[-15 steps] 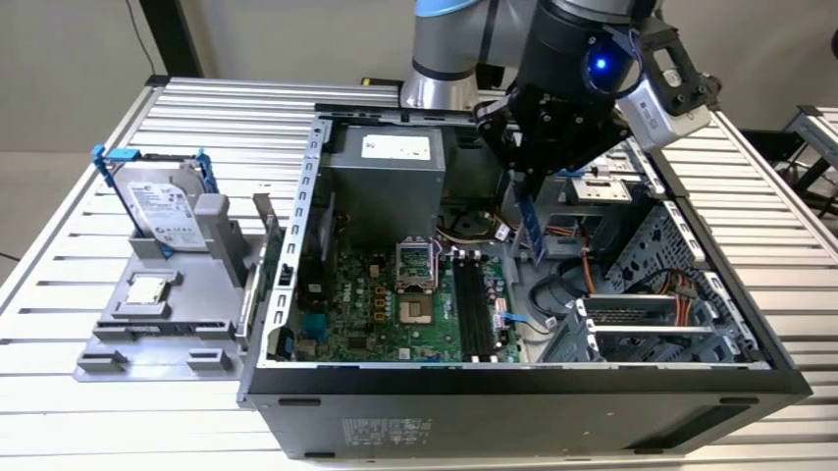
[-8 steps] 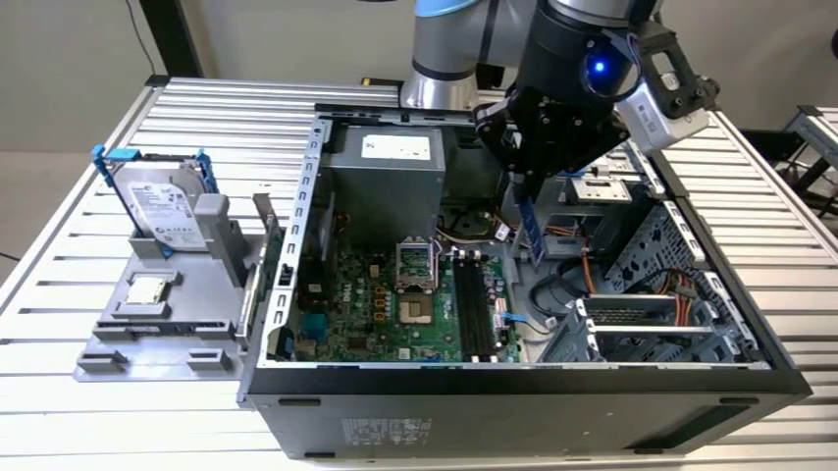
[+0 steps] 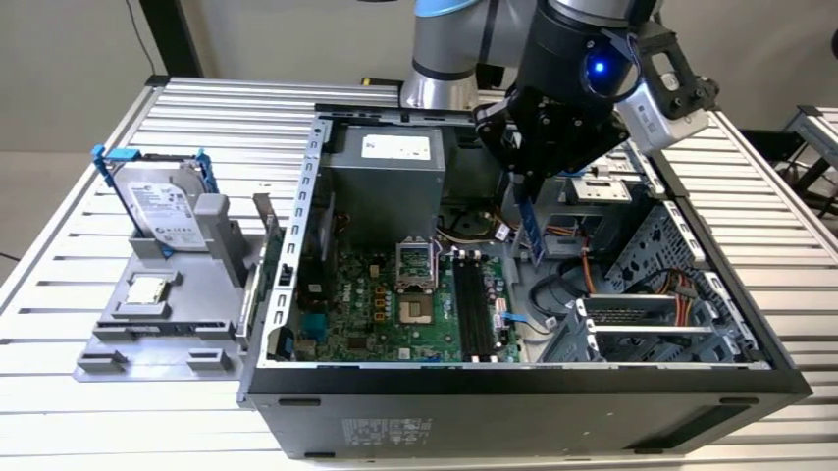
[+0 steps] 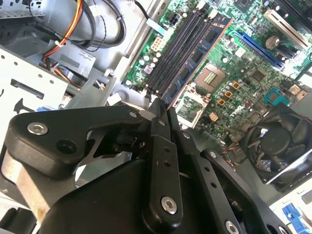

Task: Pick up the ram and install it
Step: 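Insert the ram into the slot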

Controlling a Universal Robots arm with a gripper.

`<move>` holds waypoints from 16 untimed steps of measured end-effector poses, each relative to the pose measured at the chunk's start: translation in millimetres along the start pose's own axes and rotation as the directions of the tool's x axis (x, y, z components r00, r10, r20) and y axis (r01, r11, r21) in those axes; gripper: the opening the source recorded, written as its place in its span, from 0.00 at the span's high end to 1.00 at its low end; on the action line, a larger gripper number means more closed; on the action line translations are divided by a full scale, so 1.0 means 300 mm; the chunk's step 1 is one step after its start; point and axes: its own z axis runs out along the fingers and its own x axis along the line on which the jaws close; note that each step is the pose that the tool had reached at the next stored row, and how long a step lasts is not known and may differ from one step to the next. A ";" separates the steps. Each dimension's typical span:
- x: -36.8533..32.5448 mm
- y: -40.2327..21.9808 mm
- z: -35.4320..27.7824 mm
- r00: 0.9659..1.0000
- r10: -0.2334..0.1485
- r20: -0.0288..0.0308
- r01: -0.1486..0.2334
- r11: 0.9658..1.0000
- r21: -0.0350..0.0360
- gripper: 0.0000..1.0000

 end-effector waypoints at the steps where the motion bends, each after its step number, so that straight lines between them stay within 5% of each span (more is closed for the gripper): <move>1: 0.000 0.000 0.003 1.000 0.000 0.000 0.000 1.000 -0.001 1.00; 16: -0.003 -0.001 0.089 1.000 0.017 0.000 -0.017 1.000 0.002 1.00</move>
